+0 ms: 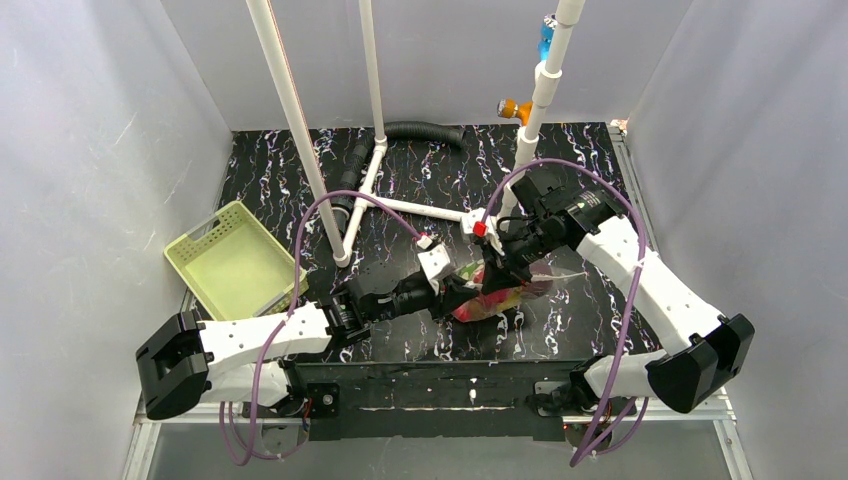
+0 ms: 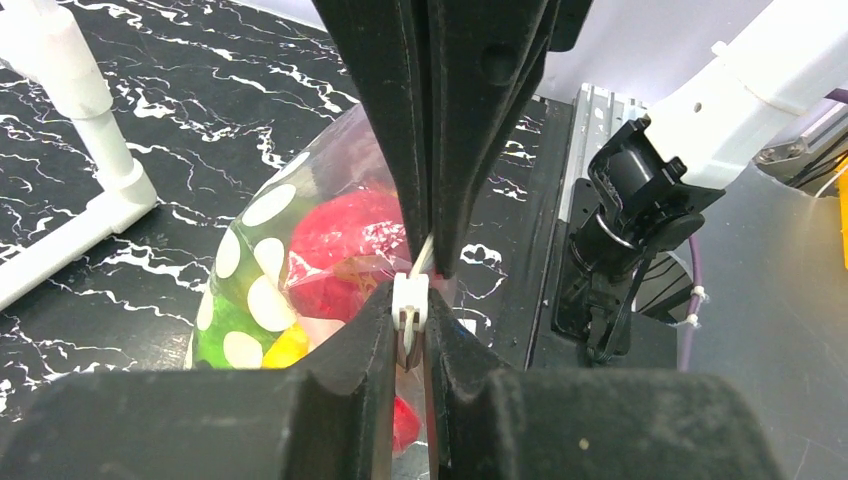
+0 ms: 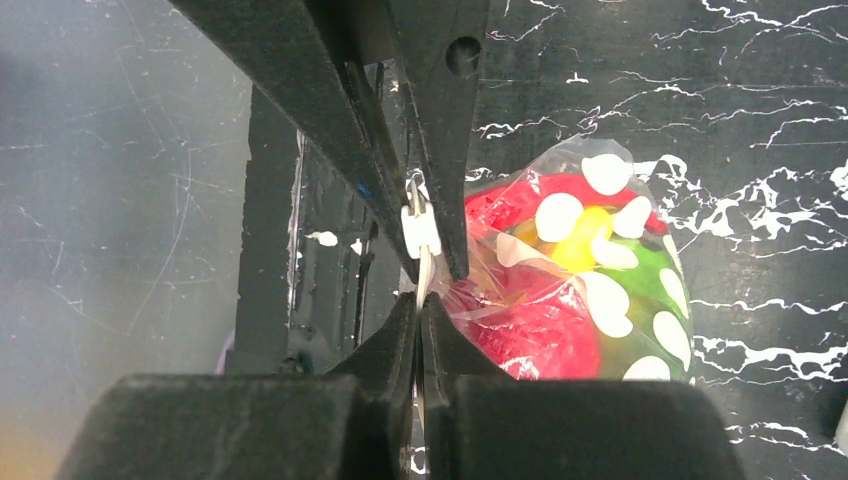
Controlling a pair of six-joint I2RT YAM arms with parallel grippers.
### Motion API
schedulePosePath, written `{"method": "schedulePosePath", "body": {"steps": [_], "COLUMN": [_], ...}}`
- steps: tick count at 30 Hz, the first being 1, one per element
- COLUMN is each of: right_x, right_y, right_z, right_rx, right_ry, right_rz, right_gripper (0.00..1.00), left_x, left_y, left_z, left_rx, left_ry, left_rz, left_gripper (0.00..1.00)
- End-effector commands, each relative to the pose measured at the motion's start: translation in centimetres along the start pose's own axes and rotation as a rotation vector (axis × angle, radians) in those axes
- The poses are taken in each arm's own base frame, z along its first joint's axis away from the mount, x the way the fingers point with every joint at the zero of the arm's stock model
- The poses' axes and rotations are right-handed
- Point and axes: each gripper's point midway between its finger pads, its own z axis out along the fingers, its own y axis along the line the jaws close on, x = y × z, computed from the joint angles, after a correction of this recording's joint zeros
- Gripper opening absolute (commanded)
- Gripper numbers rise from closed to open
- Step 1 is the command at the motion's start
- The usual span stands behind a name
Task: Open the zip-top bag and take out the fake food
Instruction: Unzip the zipper food storage bag at the center of the board.
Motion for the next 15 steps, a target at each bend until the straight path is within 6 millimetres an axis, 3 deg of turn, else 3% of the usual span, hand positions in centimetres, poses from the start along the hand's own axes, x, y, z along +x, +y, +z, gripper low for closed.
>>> {"method": "schedulePosePath", "body": {"steps": [1,2,6,8,11,15], "right_x": [-1.0,-1.2,-1.7,-2.0,-2.3,-2.6], "right_y": [-0.1,0.0,0.6,0.8,1.3,1.7], "right_z": [-0.5,-0.6,-0.9,-1.1,-1.1,-1.1], "right_rx": [0.038,0.037,0.021,0.010,-0.014,-0.041], "right_ry": [-0.022,-0.028,-0.055,-0.071,-0.091,-0.110], "right_rz": [-0.010,-0.012,-0.009,-0.009,-0.008,-0.008], "right_gripper": [0.01,0.01,0.01,0.01,0.01,0.01], "left_x": [-3.4,-3.4,-2.8,-2.2,-1.4,-1.4], "left_y": [-0.6,-0.6,-0.6,-0.3,0.2,0.3], "left_z": [-0.2,-0.3,-1.6,-2.2,-2.9,-2.7], "left_rx": [0.020,0.021,0.022,0.012,-0.003,-0.001], "left_ry": [-0.108,-0.120,-0.182,-0.203,-0.220,-0.231], "left_rz": [-0.012,-0.013,-0.010,0.002,0.029,0.059], "left_gripper": [0.02,0.09,0.54,0.69,0.79,0.80]}}
